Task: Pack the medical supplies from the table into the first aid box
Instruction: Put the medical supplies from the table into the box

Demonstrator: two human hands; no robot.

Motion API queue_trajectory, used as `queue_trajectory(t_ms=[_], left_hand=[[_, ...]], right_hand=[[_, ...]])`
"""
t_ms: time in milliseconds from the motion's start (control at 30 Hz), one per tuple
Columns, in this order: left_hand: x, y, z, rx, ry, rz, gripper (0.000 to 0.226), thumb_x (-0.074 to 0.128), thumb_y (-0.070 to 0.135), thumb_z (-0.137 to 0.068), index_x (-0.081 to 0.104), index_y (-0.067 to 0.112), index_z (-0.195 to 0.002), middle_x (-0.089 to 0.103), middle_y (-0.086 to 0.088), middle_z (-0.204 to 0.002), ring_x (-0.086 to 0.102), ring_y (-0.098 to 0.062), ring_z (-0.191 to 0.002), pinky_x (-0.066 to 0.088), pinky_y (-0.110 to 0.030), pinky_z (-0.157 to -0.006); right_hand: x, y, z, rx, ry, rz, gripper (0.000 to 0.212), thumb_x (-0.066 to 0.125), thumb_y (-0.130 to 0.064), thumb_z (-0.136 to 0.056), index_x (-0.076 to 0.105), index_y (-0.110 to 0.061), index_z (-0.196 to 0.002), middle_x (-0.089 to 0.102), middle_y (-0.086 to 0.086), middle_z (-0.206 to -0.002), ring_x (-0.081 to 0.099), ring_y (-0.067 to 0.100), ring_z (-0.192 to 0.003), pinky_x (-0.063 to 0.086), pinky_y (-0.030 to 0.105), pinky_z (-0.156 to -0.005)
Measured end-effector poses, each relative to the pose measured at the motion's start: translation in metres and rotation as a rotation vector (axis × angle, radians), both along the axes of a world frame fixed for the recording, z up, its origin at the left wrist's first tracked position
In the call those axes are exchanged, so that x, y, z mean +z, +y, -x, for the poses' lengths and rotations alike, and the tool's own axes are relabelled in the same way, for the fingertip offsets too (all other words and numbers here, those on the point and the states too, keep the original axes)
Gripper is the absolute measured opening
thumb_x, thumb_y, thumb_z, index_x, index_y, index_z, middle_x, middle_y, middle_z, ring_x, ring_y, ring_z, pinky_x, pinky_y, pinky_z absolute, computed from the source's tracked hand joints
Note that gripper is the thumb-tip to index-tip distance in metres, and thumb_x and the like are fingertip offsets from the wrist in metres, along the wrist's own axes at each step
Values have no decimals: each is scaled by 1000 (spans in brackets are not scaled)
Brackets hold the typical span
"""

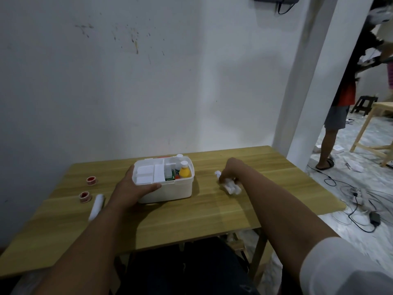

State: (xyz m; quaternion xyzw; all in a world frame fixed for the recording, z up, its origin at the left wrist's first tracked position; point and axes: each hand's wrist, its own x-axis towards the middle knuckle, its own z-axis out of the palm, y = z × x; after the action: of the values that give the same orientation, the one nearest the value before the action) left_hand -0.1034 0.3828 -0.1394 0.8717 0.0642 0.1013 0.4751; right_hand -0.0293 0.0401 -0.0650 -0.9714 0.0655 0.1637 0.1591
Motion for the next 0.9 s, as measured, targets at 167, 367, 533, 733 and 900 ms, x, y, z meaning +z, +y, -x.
queue_trajectory(t_ms=[167, 367, 533, 733, 900], left_hand=[[0, -2, 0, 5, -9, -17, 128, 90, 75, -49, 33, 37, -157, 52, 4, -152, 52, -25, -130, 54, -45, -94], [-2, -2, -3, 15, 7, -11, 127, 91, 71, -51, 31, 38, -158, 50, 1, -154, 50, -28, -133, 54, -47, -94], [-2, 0, -3, 19, 0, -20, 135, 86, 83, -41, 33, 37, -157, 53, 5, -151, 52, -25, -131, 54, -46, -96], [-4, 2, -6, 7, -3, -28, 133, 86, 83, -44, 33, 38, -157, 54, 6, -150, 53, -24, -129, 55, -41, -89], [-7, 4, -8, 12, 2, -41, 136, 86, 84, -44, 31, 37, -158, 52, 5, -152, 53, -27, -131, 56, -45, -93]], right_hand=[[32, 38, -5, -25, -319, -378, 43, 92, -33, -68, 65, -3, -83, 68, 12, -74, 66, 22, -59, 49, 26, -44], [37, 83, -1, 10, -449, -582, 56, 93, -41, -65, 72, 3, -92, 75, 18, -91, 75, 29, -82, 64, 49, -71], [14, 93, 12, 28, -576, -573, 68, 86, -44, -73, 66, -8, -128, 72, 8, -121, 69, 25, -108, 56, 39, -92], [4, 98, 22, 32, -696, -618, 61, 83, -41, -75, 66, -15, -128, 76, 6, -110, 71, 20, -100, 57, 33, -85], [-1, 99, 25, 82, -706, -596, 59, 83, -41, -76, 65, -17, -127, 74, 6, -114, 71, 21, -102, 58, 38, -87]])
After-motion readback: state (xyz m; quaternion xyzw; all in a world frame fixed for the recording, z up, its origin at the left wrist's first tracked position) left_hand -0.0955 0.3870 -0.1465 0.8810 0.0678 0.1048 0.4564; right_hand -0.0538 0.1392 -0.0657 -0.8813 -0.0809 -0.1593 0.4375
